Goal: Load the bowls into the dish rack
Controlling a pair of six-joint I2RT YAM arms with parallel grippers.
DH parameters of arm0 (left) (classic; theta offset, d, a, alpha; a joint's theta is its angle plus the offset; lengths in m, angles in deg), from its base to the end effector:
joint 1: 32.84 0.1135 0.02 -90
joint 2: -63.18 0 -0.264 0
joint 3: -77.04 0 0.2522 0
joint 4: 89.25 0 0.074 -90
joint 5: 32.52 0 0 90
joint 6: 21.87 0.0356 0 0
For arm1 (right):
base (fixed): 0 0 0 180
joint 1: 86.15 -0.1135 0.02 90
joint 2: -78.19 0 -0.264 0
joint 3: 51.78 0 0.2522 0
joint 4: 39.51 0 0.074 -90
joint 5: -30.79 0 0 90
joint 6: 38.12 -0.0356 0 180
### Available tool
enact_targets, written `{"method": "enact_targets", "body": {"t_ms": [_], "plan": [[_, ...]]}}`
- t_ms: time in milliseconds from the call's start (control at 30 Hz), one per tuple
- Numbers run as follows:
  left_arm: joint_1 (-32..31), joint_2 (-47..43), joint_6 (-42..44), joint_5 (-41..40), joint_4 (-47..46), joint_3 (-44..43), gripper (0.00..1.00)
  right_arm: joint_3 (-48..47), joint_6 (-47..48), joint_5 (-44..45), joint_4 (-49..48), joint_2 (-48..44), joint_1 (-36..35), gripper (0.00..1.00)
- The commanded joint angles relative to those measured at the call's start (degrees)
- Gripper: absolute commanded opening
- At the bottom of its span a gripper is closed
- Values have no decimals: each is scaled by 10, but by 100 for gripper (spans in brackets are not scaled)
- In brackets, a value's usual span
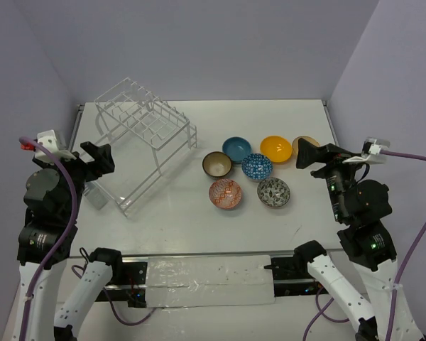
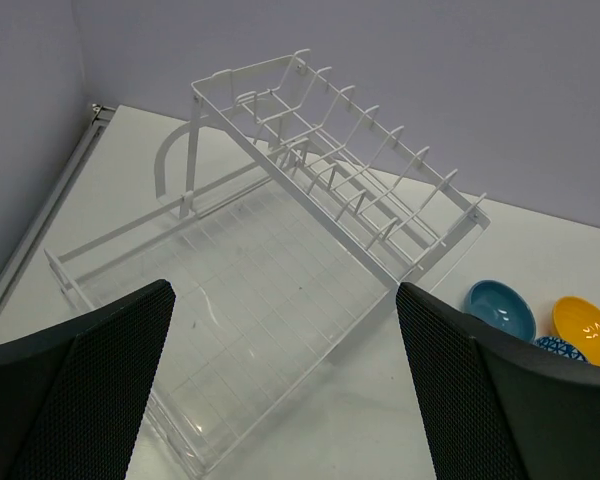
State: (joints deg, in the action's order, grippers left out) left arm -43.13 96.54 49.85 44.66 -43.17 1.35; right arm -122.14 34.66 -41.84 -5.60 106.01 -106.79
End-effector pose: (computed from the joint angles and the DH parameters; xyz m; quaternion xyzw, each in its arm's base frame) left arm 0.0943 -0.0091 0.4214 -0.1267 0.7182 -0.0887 0.6784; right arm 0.0778 0.0179 0.4234 0.0952 0.6476 0.1501 0.7410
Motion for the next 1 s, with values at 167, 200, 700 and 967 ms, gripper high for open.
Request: {"method": "enact_targets", "body": {"t_ms": [167,200,700,967], "plan": [[-2,8,-9,26,-3,-4,99,23,-62,-20,22,25,-4,100],[-2,9,-9,25,-3,-2,99,25,-69,-25,25,29,-4,100],[-2,32,-21,76,4,-1,99,108,-238,98,233,123,3,100],[-2,58,-28,119,16,-1,99,216,-281,28,199,203,21,95]]}}
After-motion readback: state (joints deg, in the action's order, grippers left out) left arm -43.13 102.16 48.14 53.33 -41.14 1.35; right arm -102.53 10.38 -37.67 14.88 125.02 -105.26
